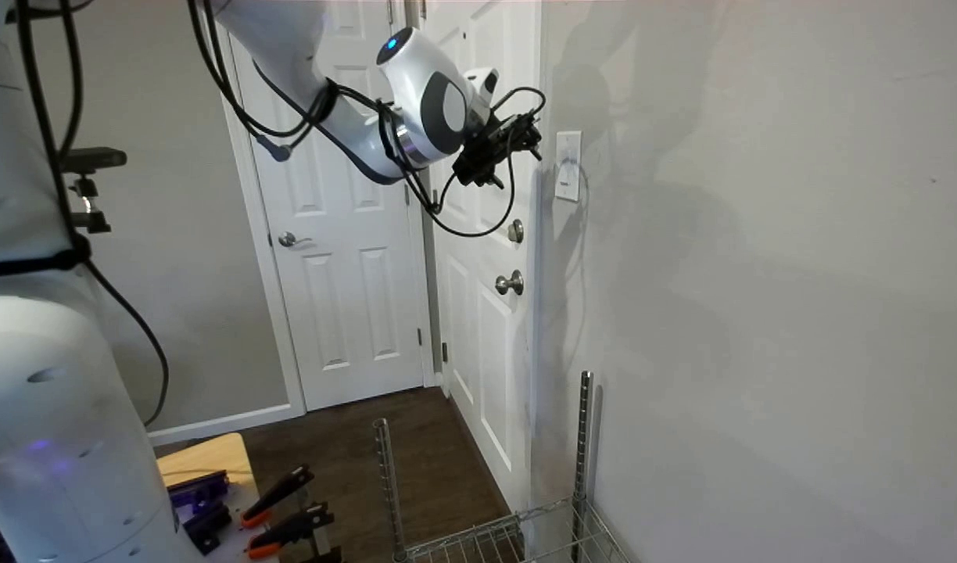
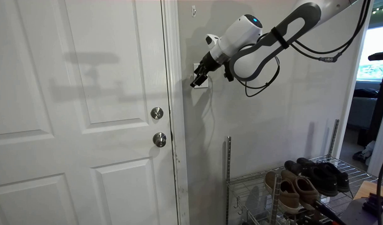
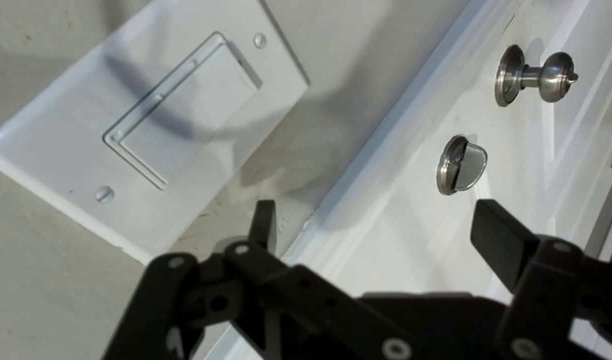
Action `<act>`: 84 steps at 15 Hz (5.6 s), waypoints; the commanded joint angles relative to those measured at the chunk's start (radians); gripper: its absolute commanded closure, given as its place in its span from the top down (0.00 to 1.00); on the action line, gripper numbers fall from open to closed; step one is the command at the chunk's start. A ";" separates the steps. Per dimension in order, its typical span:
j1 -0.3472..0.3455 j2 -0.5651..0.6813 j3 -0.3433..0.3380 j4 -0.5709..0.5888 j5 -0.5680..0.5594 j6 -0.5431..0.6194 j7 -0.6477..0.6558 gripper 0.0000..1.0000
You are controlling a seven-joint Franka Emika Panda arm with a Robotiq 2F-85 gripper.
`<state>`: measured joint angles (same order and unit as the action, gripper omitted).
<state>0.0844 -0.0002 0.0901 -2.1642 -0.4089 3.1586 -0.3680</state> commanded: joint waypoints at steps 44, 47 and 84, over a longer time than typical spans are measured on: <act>-0.003 0.047 -0.033 0.032 -0.028 -0.042 0.008 1.00; -0.001 0.048 -0.035 0.031 -0.032 -0.042 0.011 1.00; -0.006 0.070 -0.028 0.005 0.003 -0.022 -0.003 1.00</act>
<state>0.0819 0.0709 0.0571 -2.1599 -0.4096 3.1400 -0.3677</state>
